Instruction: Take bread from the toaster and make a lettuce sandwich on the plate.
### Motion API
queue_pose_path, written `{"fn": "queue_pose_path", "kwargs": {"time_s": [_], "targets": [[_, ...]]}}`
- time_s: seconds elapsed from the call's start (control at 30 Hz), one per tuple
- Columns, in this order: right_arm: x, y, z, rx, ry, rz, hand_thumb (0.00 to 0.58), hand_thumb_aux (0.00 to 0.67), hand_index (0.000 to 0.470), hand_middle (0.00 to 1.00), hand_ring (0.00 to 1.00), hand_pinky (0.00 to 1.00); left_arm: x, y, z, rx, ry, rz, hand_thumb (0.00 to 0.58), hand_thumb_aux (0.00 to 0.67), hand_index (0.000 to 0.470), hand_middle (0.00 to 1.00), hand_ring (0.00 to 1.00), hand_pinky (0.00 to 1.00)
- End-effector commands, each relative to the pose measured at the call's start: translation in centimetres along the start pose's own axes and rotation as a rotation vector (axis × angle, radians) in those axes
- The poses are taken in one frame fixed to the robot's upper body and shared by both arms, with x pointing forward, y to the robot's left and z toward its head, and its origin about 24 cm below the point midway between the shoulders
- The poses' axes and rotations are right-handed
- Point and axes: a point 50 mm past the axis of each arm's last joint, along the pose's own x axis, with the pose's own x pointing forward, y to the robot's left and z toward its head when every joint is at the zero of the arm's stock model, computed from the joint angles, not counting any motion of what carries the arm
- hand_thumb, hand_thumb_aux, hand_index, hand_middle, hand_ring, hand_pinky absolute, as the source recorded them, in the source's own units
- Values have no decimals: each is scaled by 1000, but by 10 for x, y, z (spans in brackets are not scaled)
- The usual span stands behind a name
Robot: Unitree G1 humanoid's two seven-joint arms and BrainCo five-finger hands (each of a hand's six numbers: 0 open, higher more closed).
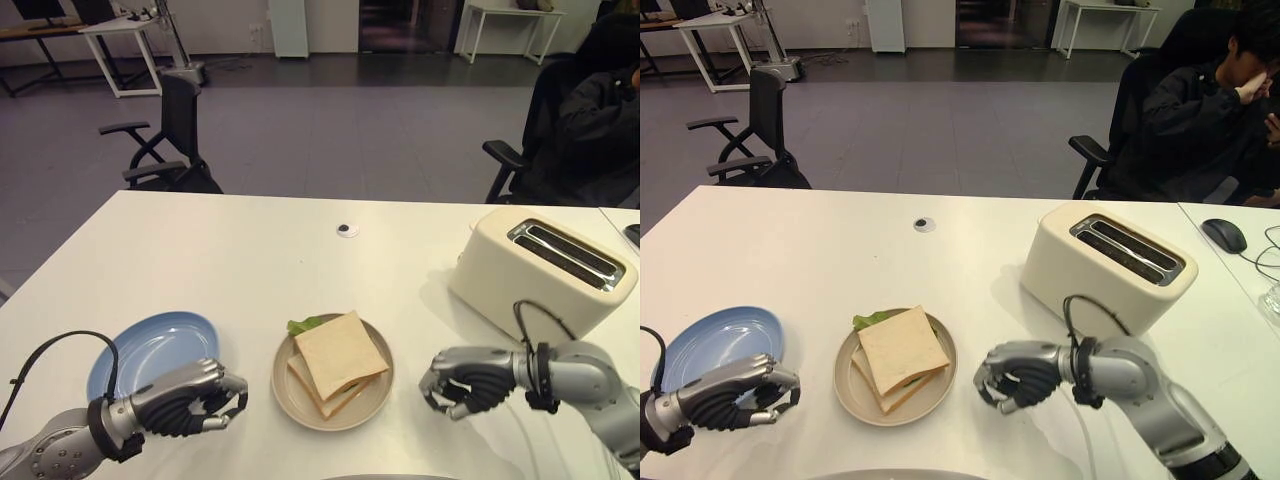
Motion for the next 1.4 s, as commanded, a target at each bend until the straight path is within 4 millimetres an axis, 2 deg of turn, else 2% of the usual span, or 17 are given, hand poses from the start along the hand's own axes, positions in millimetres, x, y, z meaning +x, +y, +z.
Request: {"fn": "queue_pose_path", "kwargs": {"time_s": [0.03,0.2,0.33,0.43,0.53,0.63,0.67,0.7,0.73,0.77,0.8,0.83,0.87,0.93,0.97,1.1,1.4], "targets": [[19,22,-2,38,3,111,580,670,470,1000,1000,1000,18,-23,6,-58,-27,-198,580,670,470,1000,1000,1000],[69,48,-22,178,109,-3,580,670,470,1000,1000,1000,84,-53,-21,103,94,-207,580,670,470,1000,1000,1000],[93,50,-58,294,276,-222,580,670,470,1000,1000,1000,137,-41,-43,279,152,-89,580,670,470,1000,1000,1000],[85,15,-93,251,420,-466,580,670,470,1000,1000,1000,180,-3,-45,384,134,41,580,670,470,1000,1000,1000],[84,-20,-105,190,441,-600,580,670,470,1000,1000,1000,204,20,-40,437,99,124,580,670,470,1000,1000,1000],[85,-32,-103,198,389,-681,580,670,470,1000,1000,1000,203,23,-41,444,80,173,580,670,470,1000,1000,1000],[85,-31,-99,210,352,-705,578,633,444,1000,1000,1000,197,22,-40,434,70,196,580,670,470,1000,1000,1000],[84,-29,-93,221,308,-727,508,434,304,1000,1000,1000,189,21,-39,421,59,222,580,670,470,1000,1000,1000],[82,-27,-87,239,256,-756,301,205,144,1000,1000,1000,180,20,-36,402,42,260,580,670,470,1000,1000,1000],[79,-25,-80,251,207,-787,0,0,0,1000,1000,1000,172,19,-32,375,17,302,579,649,455,1000,1000,1000],[75,-24,-72,262,153,-825,0,0,0,1000,1000,1000,164,18,-24,321,-26,352,160,100,70,612,612,612],[70,-23,-66,275,106,-861,0,0,0,1000,1000,1000,157,17,-16,256,-73,398,0,0,0,0,0,0],[64,-23,-62,284,73,-895,0,0,0,1000,1000,1000,151,17,-7,193,-121,434,0,0,0,0,0,0],[47,-26,-60,315,18,-986,0,0,0,412,412,412,143,20,11,46,-235,515,0,0,0,0,0,0],[40,-27,-61,324,3,-1023,0,0,0,0,0,0,142,24,18,-21,-285,551,0,0,0,0,0,0],[32,-32,-64,366,-86,-1081,0,0,0,0,0,0,148,34,24,-212,-371,611,0,0,0,0,0,0],[28,-30,-59,431,-363,-1081,0,0,0,0,0,0,150,32,21,-334,-409,592,0,0,0,0,0,0]]}}
